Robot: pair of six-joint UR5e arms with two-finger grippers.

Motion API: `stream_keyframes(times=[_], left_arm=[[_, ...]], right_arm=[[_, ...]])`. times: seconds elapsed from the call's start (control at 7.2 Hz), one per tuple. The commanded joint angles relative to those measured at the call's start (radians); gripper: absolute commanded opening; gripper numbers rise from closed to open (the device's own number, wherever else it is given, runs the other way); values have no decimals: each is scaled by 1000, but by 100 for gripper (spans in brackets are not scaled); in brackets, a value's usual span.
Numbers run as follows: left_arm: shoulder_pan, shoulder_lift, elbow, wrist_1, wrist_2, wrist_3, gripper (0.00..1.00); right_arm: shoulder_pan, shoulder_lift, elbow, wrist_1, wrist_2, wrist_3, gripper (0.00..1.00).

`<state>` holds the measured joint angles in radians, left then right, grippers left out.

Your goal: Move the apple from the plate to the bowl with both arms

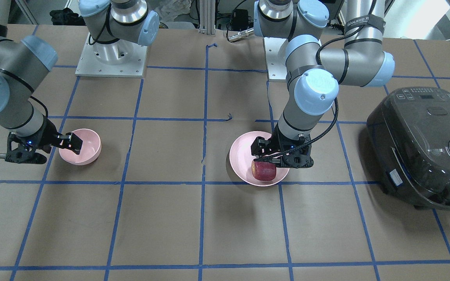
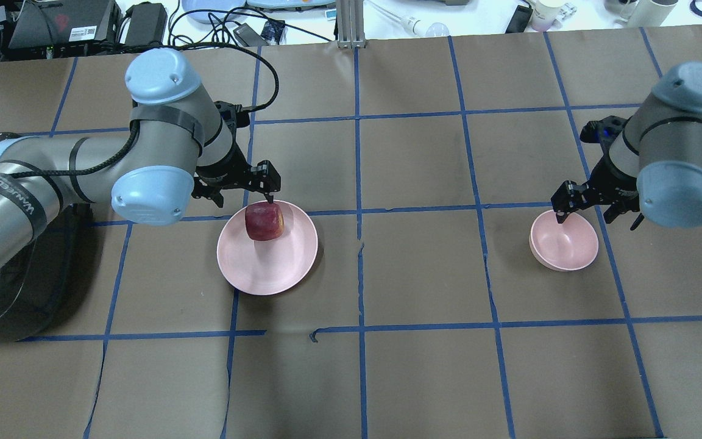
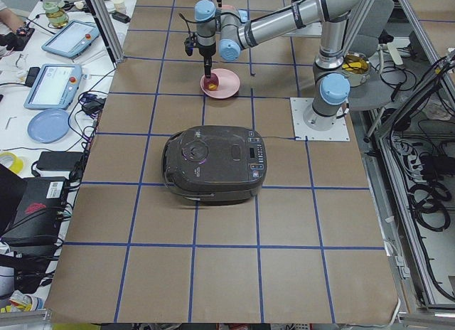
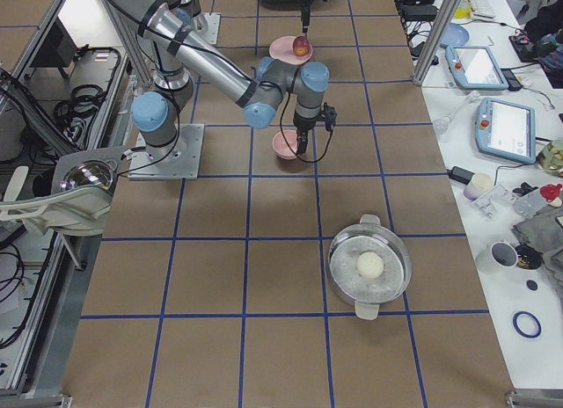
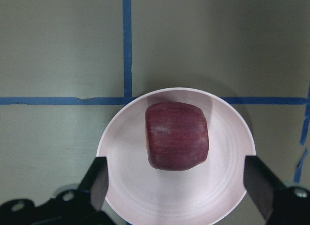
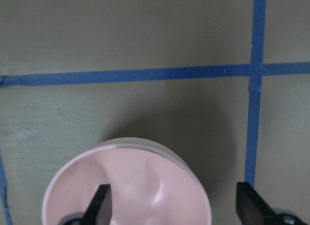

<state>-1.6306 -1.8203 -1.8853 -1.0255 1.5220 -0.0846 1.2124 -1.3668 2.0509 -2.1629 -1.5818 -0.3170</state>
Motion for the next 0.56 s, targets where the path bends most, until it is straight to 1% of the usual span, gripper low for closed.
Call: stream_keyframes(times=[0.0,0.14,0.42], left_arm=[[-3,-54,-21,27,-5,9,100],[-5,-71,-20,28,-9,-4,100],[-5,-96,-20,50,-8,-1,100]], right_arm=[[-43,22,58,-40,-7,-71,20],[-71,17,67,-23,-6,-82,0],[-71,15,58,-20,-7,-76,0]])
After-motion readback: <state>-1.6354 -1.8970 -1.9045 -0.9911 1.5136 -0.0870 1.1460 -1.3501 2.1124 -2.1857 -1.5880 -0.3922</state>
